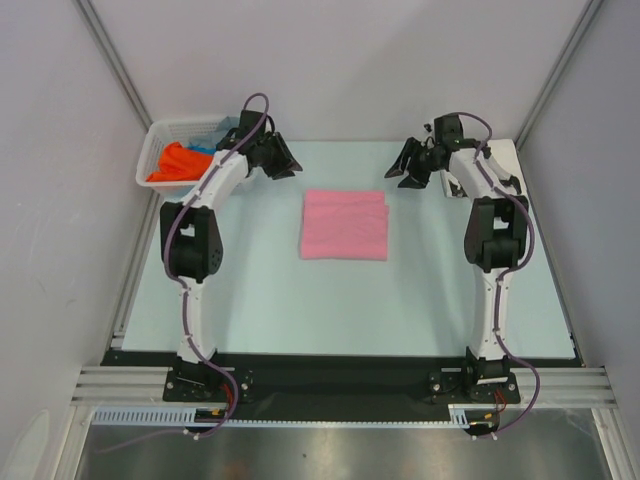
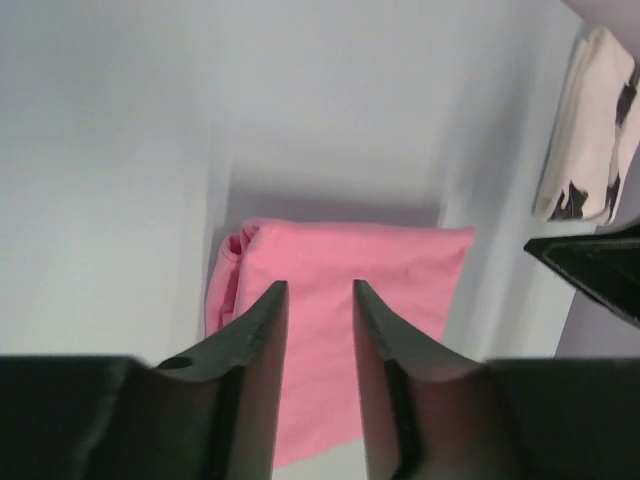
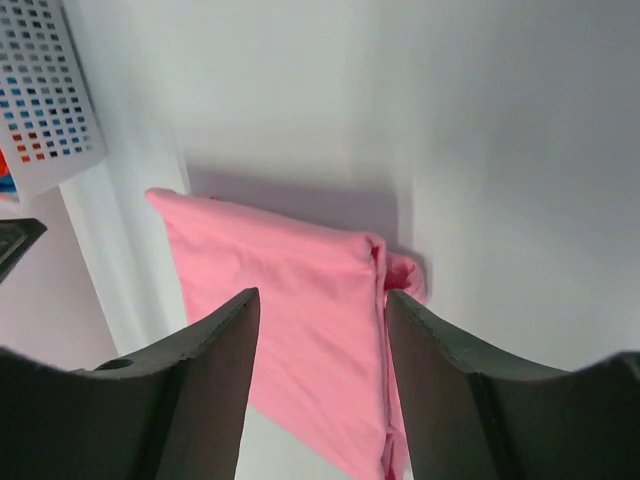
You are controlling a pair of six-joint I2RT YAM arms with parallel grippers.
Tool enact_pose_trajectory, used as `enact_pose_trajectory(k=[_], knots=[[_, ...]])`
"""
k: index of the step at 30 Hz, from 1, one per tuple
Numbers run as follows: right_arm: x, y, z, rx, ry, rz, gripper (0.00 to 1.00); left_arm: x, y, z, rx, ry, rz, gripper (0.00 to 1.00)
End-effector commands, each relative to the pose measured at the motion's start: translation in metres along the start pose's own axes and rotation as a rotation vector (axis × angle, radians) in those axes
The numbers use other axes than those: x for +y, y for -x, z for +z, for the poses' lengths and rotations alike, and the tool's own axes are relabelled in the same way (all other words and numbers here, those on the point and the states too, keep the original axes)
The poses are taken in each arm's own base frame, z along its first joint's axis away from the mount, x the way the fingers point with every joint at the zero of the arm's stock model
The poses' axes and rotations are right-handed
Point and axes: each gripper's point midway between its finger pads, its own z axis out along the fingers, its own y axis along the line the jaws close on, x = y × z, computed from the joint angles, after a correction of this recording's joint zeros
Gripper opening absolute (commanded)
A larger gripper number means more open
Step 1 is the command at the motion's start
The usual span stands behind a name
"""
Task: Fold and stack the t-shirts
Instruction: Fold the tshirt
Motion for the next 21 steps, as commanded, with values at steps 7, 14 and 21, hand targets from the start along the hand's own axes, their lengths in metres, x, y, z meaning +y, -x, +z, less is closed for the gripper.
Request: enact_pose_trajectory(k=[7, 14, 21], knots=[[0.07, -0.05, 0.011, 0.123, 0.24, 0.022, 0.33, -0.048, -0.068, 0.0, 0.123, -0.285, 0.062, 0.16], [0.072, -0.039, 0.037, 0.071, 0.458, 0.151, 0.0, -0.044, -0.118, 0.011, 0.208, -0.302, 0.064, 0.08], [0.012, -0.021, 0.059, 0.052, 0.418, 0.242, 0.0, -0.007, -0.156, -0.003, 0.264, -0.225, 0.105, 0.06]])
